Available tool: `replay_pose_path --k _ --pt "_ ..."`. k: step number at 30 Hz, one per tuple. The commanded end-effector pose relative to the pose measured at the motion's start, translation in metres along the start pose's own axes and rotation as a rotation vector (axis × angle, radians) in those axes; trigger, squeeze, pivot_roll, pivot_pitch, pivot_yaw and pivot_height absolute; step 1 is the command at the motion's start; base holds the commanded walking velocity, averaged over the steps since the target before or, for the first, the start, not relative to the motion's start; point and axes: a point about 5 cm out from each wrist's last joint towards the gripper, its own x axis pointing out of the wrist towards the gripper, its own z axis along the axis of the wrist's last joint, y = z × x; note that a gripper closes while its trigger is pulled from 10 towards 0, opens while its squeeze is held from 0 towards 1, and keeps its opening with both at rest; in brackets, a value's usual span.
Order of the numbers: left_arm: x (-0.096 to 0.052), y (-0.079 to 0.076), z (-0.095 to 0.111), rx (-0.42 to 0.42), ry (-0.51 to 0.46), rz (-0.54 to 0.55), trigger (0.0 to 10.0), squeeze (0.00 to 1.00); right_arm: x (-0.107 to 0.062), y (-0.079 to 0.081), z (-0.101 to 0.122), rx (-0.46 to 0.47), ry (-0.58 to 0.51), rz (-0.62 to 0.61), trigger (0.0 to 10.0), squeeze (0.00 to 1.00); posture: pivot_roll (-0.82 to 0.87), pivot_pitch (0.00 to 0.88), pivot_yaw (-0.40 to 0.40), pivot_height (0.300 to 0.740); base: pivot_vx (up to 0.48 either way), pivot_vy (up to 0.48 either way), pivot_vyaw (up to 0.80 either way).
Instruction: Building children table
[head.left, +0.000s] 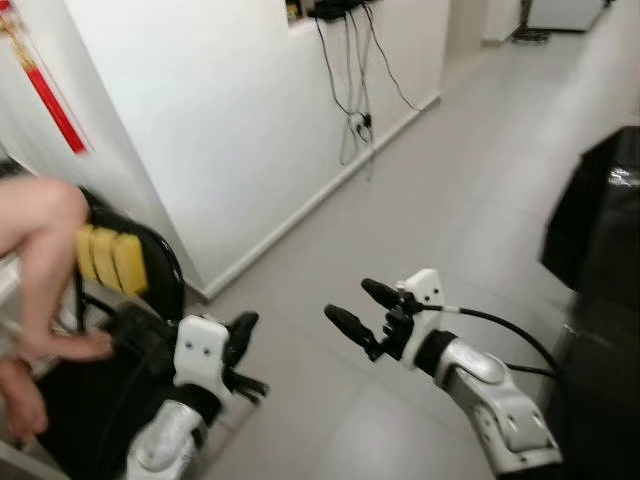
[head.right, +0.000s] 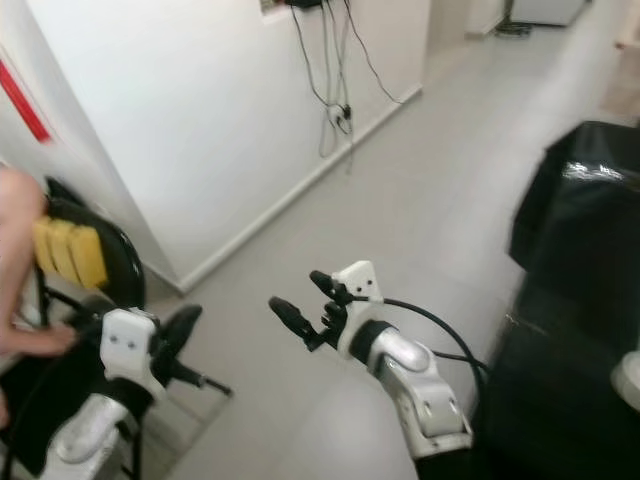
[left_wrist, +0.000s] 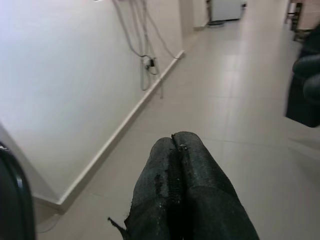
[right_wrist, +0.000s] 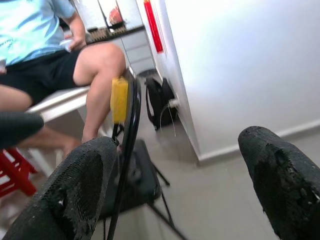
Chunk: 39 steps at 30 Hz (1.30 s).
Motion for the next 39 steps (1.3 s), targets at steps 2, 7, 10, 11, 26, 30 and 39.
replay_pose_path --k 2,7,10,11,26,30,39 --pt "-0.001 0.01 -0.008 0.017 0.035 0.01 10.0 0.0 0.006 0.0 -0.004 -0.017 0.0 -0.031 10.0 0.0 -0.09 0.0 0.068 0.74 0.382 0.0 0.0" --pt "0.002 0.014 -0.008 0.024 0.026 0.033 10.0 0.0 0.008 -0.009 -0.006 -0.055 0.031 -0.106 10.0 0.0 -0.1 0.0 -0.023 0.74 0.382 0.0 -0.16" --pt "0.004 0.014 -0.007 0.029 0.016 0.051 10.0 0.0 0.009 -0.011 -0.006 -0.063 0.043 -0.119 10.0 0.0 -0.1 0.0 -0.058 0.74 0.38 0.0 -0.8" --pt "0.005 0.014 -0.007 0.028 0.01 0.059 10.0 0.0 0.009 -0.012 -0.006 -0.078 0.044 -0.127 10.0 0.0 -0.1 0.0 -0.065 0.74 0.379 0.0 -0.8" --pt "0.016 0.009 -0.006 -0.004 -0.009 0.07 10.0 0.0 0.012 -0.027 -0.001 -0.115 0.034 -0.151 10.0 0.0 -0.1 0.0 -0.067 0.74 0.38 0.0 0.0" --pt "0.016 0.009 -0.006 -0.009 -0.007 0.066 10.0 0.0 0.012 -0.028 -0.001 -0.117 0.035 -0.161 10.0 0.0 -0.09 0.0 -0.058 0.74 0.382 0.0 0.0" --pt "0.016 0.009 -0.008 -0.019 -0.003 0.06 10.0 0.0 0.015 -0.031 -0.004 -0.121 0.051 -0.184 10.0 0.0 -0.1 0.0 -0.038 0.74 0.384 0.0 -0.09"
